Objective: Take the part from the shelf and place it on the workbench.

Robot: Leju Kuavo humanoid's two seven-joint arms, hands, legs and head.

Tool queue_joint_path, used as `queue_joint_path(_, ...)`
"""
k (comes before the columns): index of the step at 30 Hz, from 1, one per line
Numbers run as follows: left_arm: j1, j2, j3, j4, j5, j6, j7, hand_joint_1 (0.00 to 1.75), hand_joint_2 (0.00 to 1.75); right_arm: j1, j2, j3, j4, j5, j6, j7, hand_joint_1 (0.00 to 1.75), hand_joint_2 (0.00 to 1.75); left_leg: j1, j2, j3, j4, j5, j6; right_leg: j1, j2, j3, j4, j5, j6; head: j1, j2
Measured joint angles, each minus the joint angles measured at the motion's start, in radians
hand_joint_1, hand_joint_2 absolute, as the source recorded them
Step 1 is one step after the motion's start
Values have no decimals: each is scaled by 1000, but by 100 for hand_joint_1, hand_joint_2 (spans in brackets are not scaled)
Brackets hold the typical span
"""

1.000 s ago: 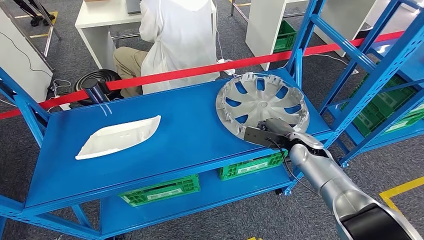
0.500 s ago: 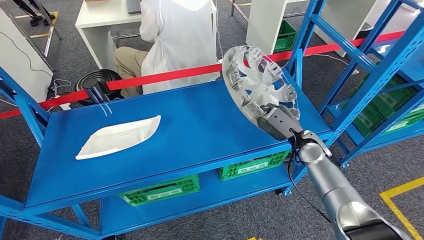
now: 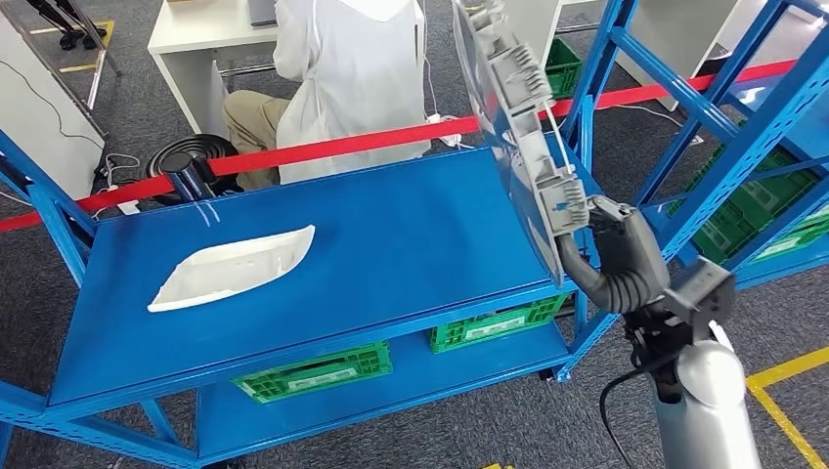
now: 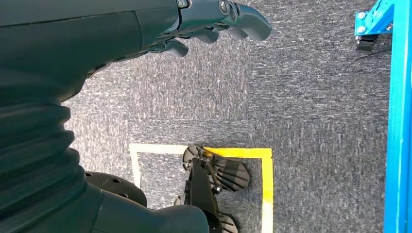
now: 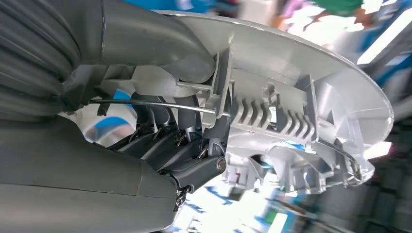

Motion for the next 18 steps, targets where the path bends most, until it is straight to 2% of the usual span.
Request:
queue_joint_path(5, -3, 0, -10, 0, -13, 3, 12, 0, 175, 68, 23, -30, -205, -73, 66, 8, 175, 175, 0, 2, 1, 0, 0, 0, 0, 2, 0, 0, 0, 0, 0, 0)
queue_joint_path(14, -8, 1, -24, -1, -23, 14, 25, 0, 175, 113, 32, -46, -374, -225, 213, 52, 175, 175, -1, 2, 3, 1, -1, 0, -1, 3, 2, -1, 1, 1, 0, 0)
queue_joint_path(18, -9, 4, -24, -2, -16, 19, 24, 0, 175, 117, 33, -38, -410, -231, 228, 65, 175, 175, -5, 4, 5, -1, -3, 17, -5, 2, 8, -8, 4, 11, 0, 0)
